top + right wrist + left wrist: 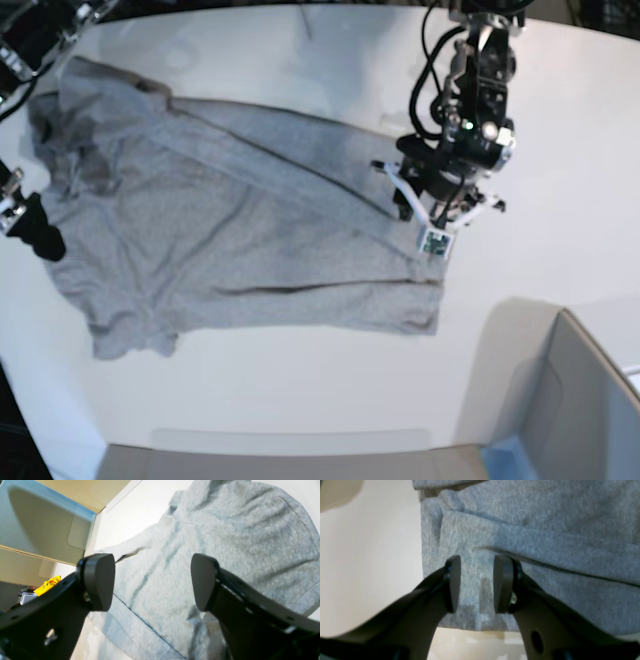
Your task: Layout the t-shirt on the table in an organized manner, then fold the t-shirt properly
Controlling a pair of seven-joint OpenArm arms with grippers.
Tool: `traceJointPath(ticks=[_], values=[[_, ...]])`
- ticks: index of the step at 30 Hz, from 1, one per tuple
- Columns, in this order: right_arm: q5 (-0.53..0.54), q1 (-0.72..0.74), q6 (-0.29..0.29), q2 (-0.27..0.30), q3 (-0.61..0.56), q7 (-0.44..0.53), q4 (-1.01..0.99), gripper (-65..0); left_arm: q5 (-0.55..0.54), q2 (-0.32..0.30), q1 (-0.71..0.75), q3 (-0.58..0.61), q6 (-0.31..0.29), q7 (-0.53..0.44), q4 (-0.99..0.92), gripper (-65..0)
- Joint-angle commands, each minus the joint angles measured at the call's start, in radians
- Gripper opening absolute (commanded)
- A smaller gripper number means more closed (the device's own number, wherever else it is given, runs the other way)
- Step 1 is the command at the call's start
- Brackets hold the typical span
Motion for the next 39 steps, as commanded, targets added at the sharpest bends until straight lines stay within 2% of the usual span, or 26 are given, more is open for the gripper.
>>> traceJointPath(ticks=[1,13,18,20,30,35,39], values=[[0.046,0.023,0.004,0.028,0.006,0.007,0.018,-18.5,0.003,-0.001,-0.011,-0.002,0.004,-0.019,0.018,-44.2],[0.062,0.044,0.014,0.028,0.006,0.007,0.092,-18.4,0.004,-0.001,-0.01,-0.002,0.004,-0.019,0.018,-44.2],[0.058,0.044,0.108,0.031,0.006,0.007,0.115,-18.5,0.004,-0.001,0.01,-0.002,0.004,-0.019,0.018,-44.2],[0.058,0.044,0.128,0.046,0.003,0.007,0.118,-18.5,0.004,-0.001,0.01,-0.002,0.004,-0.019,0.018,-44.2],[0.01,0.064,0.123,0.057,0.006,0.007,0.126,-18.5,0.003,-0.001,0.02,-0.002,0.005,-0.019,0.018,-44.2],[0.003,0.057,0.122,0.051,0.0,0.007,0.222,-18.5,0.003,-0.001,0.026,-0.002,0.005,-0.019,0.018,-44.2],[0.012,0.058,0.08,0.045,0.005,0.007,0.27,-18.5,0.001,-0.001,0.03,-0.002,0.005,-0.019,0.018,-44.2]])
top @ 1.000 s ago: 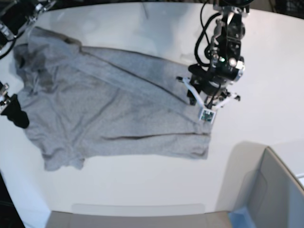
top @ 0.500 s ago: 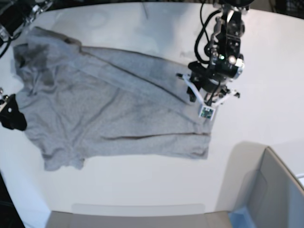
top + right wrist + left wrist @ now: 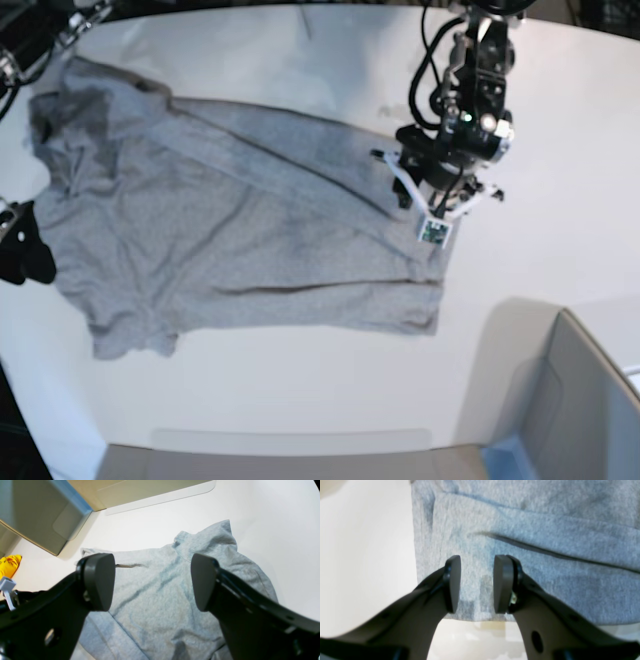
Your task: Layout the t-shirt on the table in an organized manner, then fold the t-shirt properly
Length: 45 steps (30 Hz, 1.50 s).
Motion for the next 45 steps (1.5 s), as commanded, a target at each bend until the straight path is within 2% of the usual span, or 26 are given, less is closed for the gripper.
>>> traceJointPath(ticks=[1,5,21,25,29,31,36,39,43,45], values=[[0.035,0.017,-0.004,0.004,0.007,0.015,0.022,-18.5,0.001,-0.001,-0.007,-0.002,0.005,-0.021,0.018,-44.2],[0.108,0.01,-0.002,-0.045,0.035,0.015,0.037,-18.5,0.001,-0.001,-0.007,-0.002,0.005,-0.021,0.018,-44.2],[0.113,0.017,0.036,-0.047,0.027,0.015,0.046,-18.5,0.001,-0.001,0.014,-0.002,0.006,-0.021,0.018,-44.2],[0.107,0.017,0.14,-0.044,0.027,0.015,0.046,-18.6,0.001,-0.001,0.014,-0.002,0.006,-0.021,0.018,-44.2],[0.105,0.012,0.14,-0.042,0.027,0.015,0.046,-19.0,0.001,-0.001,0.027,-0.002,0.006,-0.021,0.019,-44.2],[0.096,0.01,0.142,-0.037,0.027,0.015,0.046,-22.7,0.001,-0.001,0.031,-0.002,0.006,-0.021,0.019,-44.2],[-0.057,0.017,0.139,-0.022,0.026,0.015,0.045,-43.0,0.001,-0.001,0.03,-0.002,0.006,-0.021,0.019,-44.2],[-0.142,0.017,0.137,-0.002,0.024,0.015,0.045,-50.7,0.003,-0.001,0.028,-0.002,0.006,-0.021,0.036,-44.2],[-0.26,0.017,0.137,0.035,0.006,0.015,0.045,-51.1,0.003,-0.001,-0.002,-0.004,0.005,-0.026,0.044,-44.2],[-0.35,0.017,0.137,0.071,-0.07,0.015,0.045,-49.2,0.003,-0.005,-0.03,-0.005,0.005,-0.027,0.044,-44.2]])
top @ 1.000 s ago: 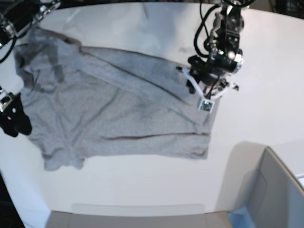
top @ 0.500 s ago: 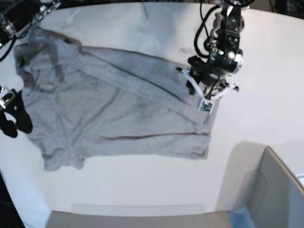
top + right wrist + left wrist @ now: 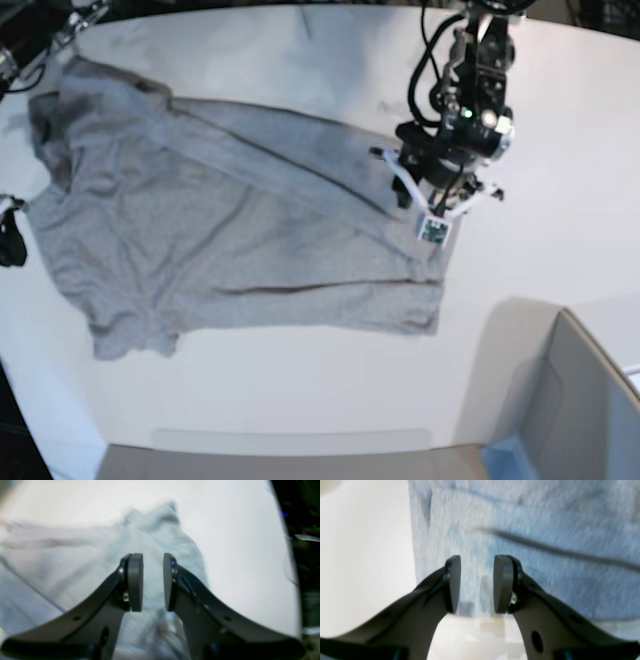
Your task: Layout the t-shirt on the table in an organized manner, then fold the t-shirt properly
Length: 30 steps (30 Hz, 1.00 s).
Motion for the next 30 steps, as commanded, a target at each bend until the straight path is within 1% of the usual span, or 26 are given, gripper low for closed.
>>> traceJointPath(ticks=[1,3,4,7,10,13,15,18,20,23,26,30], values=[[-0.013,0.019,0.006,0.046,-0.046,0.019,0.014,-48.0,0.006,-0.005,-0.026,-0.008,0.006,-0.024,0.019,-44.1],[-0.104,0.031,0.006,0.081,-0.147,0.019,0.014,-45.3,0.006,-0.006,-0.061,-0.01,0.006,-0.026,0.016,-44.0],[-0.133,0.033,0.006,0.09,-0.187,0.028,0.016,-44.3,0.006,-0.006,-0.079,-0.01,0.006,-0.026,0.014,-43.9],[-0.188,0.034,0.006,0.107,-0.262,0.098,0.016,-43.1,0.006,-0.008,-0.125,-0.01,0.006,-0.026,-0.007,-43.7],[-0.233,0.071,0.006,0.104,-0.325,0.14,0.01,-45.1,0.003,-0.023,-0.174,0.0,0.004,-0.026,-0.076,-41.7],[-0.329,0.122,0.006,0.096,-0.399,0.152,-0.021,-47.5,0.001,-0.028,-0.217,0.0,0.004,-0.027,-0.159,-41.5],[-0.395,0.166,0.006,0.086,-0.451,0.163,-0.073,-47.7,0.004,-0.031,-0.239,0.0,0.004,-0.027,-0.237,-41.5],[-0.497,0.208,0.006,0.069,-0.521,0.229,-0.164,-47.7,0.004,-0.031,-0.254,0.0,0.004,-0.027,-0.36,-41.5],[-0.57,0.241,0.004,0.055,-0.577,0.278,-0.237,-47.7,0.004,-0.031,-0.251,0.0,0.004,-0.029,-0.408,-41.6],[-0.644,0.278,0.004,0.05,-0.63,0.322,-0.332,-47.7,0.003,-0.031,-0.217,0.0,0.004,-0.029,-0.44,-41.6],[-0.659,0.309,0.004,0.032,-0.649,0.328,-0.388,-47.7,0.006,-0.031,-0.167,0.0,0.004,-0.026,-0.472,-41.6],[-0.659,0.33,0.004,0.02,-0.647,0.33,-0.427,-47.7,0.007,-0.031,-0.056,0.0,0.004,-0.027,-0.48,-41.6]])
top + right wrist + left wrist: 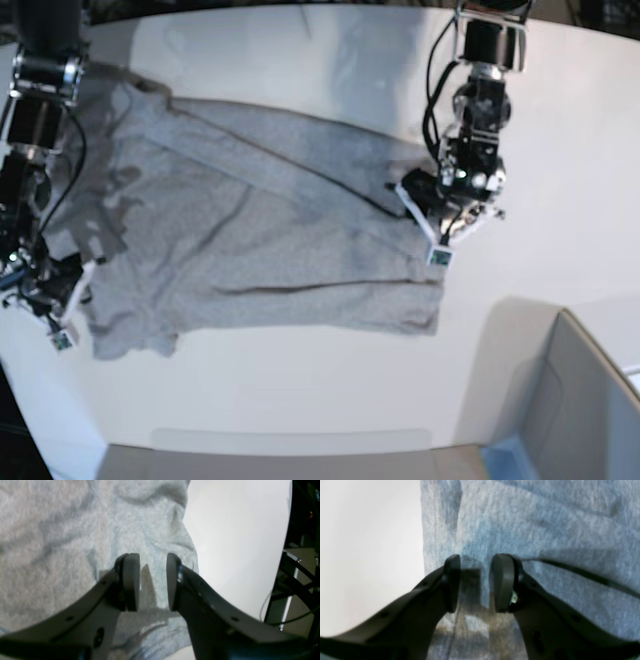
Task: Layout the t-shirt on the table in an organized manner, then fold the t-shirt properly
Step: 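Grasp the shirt fabric with the left gripper and drag it toward the right gripper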
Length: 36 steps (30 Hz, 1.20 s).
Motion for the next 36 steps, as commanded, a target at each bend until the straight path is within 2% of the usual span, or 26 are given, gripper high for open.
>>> traceJointPath(ticks=[1,8,12,18,23,27,28,31,34,36], values=[[0.006,0.037,0.0,0.016,0.008,0.019,0.001,-47.7,0.0,-0.002,0.056,0.001,-0.016,0.084,0.001,-41.7],[0.006,0.049,0.0,0.014,0.006,0.02,-0.023,-47.7,0.0,-0.045,0.311,-0.008,-0.01,0.079,0.179,-41.7],[0.006,0.043,0.0,0.014,0.006,0.02,-0.023,-47.7,0.0,-0.07,0.42,-0.01,-0.01,0.043,0.271,-41.7],[0.006,0.043,0.0,0.014,0.006,0.026,-0.023,-47.7,0.0,-0.07,0.418,-0.01,-0.01,0.047,0.418,-41.7],[0.006,0.041,0.0,0.014,0.0,0.131,-0.023,-47.9,0.0,-0.068,0.355,-0.003,-0.01,0.047,0.493,-41.7],[0.006,0.066,-0.002,0.02,-0.075,0.171,-0.025,-47.6,0.0,-0.066,0.317,-0.002,-0.011,0.047,0.492,-41.7],[0.006,0.087,-0.008,0.02,-0.103,0.171,-0.032,-47.5,0.0,-0.066,0.308,-0.002,-0.011,0.047,0.492,-41.7],[0.008,0.144,-0.074,0.022,-0.158,0.19,-0.117,-47.5,-0.001,-0.063,0.271,-0.002,-0.011,0.047,0.492,-41.7],[0.009,0.193,-0.129,0.016,-0.192,0.286,-0.246,-47.6,-0.006,-0.062,0.225,-0.002,-0.013,0.047,0.493,-41.7],[0.009,0.232,-0.189,0.013,-0.215,0.353,-0.356,-47.6,-0.009,-0.053,0.187,0.001,-0.016,0.046,0.493,-41.7]])
